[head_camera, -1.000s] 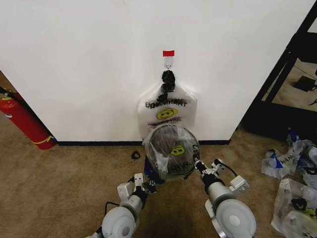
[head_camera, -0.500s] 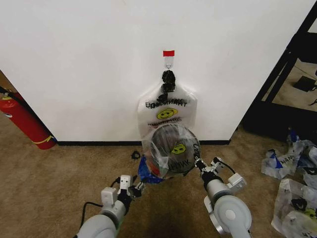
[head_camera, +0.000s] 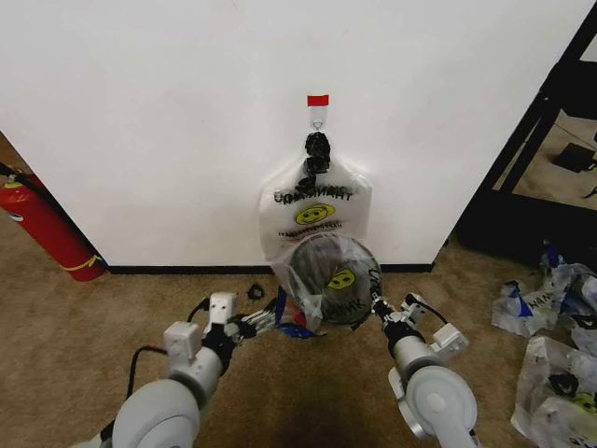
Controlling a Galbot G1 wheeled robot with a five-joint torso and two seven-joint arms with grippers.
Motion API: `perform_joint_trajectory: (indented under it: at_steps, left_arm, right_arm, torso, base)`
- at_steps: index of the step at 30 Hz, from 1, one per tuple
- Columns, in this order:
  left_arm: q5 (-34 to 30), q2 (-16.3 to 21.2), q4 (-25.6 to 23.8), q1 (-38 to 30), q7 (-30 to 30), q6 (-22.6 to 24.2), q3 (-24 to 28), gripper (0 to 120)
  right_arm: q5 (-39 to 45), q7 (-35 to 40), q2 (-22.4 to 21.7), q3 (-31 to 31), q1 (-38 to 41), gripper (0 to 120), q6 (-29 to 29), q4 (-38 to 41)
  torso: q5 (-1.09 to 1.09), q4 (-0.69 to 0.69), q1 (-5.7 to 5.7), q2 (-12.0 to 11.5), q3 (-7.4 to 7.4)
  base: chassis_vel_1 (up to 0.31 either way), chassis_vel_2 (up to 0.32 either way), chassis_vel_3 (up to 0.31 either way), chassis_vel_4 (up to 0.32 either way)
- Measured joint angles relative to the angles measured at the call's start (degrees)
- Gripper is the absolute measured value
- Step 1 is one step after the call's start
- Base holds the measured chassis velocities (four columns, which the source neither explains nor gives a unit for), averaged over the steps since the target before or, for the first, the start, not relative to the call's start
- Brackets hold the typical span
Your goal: Pick up the garbage bag from the wall and place it over the trash bin.
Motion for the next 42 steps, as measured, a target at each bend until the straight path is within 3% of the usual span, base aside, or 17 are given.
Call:
perform_joint_trajectory:
  at_steps: [5, 9, 14, 18, 21, 25, 27, 32, 42]
  left_arm:
    - [0.56, 5.07, 0.97, -6.61, 5.39, 0.13, 3.38, 58]
    - [0.06, 6.87, 2.45, -12.24, 6.37, 2.50, 5.57, 41]
    - [-2.99, 8.41, 2.46, -16.74, 6.44, 5.38, 7.47, 27]
    - [-4.45, 9.10, 2.68, -22.42, 6.31, 7.79, 12.10, 15]
    - [-7.64, 8.87, 3.45, -30.08, 4.40, 11.66, 19.47, 1]
    - [-13.06, 5.80, 4.90, -39.72, -0.13, 16.51, 27.37, 0]
    - [-13.72, 5.09, 5.32, -41.22, -0.89, 17.09, 28.50, 0]
    - [-19.54, -0.45, 9.41, -52.27, -6.12, 20.30, 36.45, 0]
    - [-21.96, -4.20, 12.93, -55.61, -8.75, 21.89, 41.99, 0]
  right_arm:
    - [-2.33, -0.41, 0.47, -2.33, 1.31, 1, 0.12, -1.37]
    - [-3.56, -0.49, 1.27, -3.23, 2.03, 1, 0.12, -2.53]
    - [-4.89, -0.88, 2.08, -3.97, 2.71, 1, 0.15, -3.82]
    - [-6.61, -1.34, 2.50, -4.04, 2.75, 1, 0.40, -4.49]
    - [-8.56, -1.84, 2.91, -4.11, 2.75, 1, 0.73, -5.01]
    - [-9.90, -2.08, 3.28, -4.15, 2.65, 1, 0.92, -5.16]
    - [-10.08, -2.14, 3.32, -4.15, 2.58, 1, 0.96, -5.16]
    - [-11.09, -2.46, 3.28, -3.92, 1.99, 1, 1.33, -5.18]
    - [-11.19, -2.47, 2.86, -3.55, 1.71, 1, 1.40, -4.93]
  torso:
    - [0.02, 0.06, 0.00, 0.00, 0.00]
    - [0.01, -0.01, 0.01, 0.00, 0.01]
    - [0.01, 0.06, 0.00, 0.00, 0.00]
    - [0.02, 0.02, 0.00, 0.00, 0.00]
    - [0.04, 0.02, 0.00, 0.00, 0.00]
    - [0.04, 0.03, 0.00, 0.00, 0.00]
    - [0.04, 0.03, 0.00, 0.00, 0.00]
    - [0.03, 0.01, 0.00, 0.00, 0.00]
    - [0.02, 0.04, 0.00, -0.01, 0.00]
  base:
    - [0.000, 0.000, 0.000, 0.000]
    - [0.000, 0.000, 0.000, 0.000]
    - [0.000, 0.000, 0.000, 0.000]
    - [0.000, 0.000, 0.000, 0.000]
    - [0.000, 0.000, 0.000, 0.000]
    - [0.000, 0.000, 0.000, 0.000]
    - [0.000, 0.000, 0.000, 0.000]
    - [0.000, 0.000, 0.000, 0.000]
    - [0.000, 0.000, 0.000, 0.000]
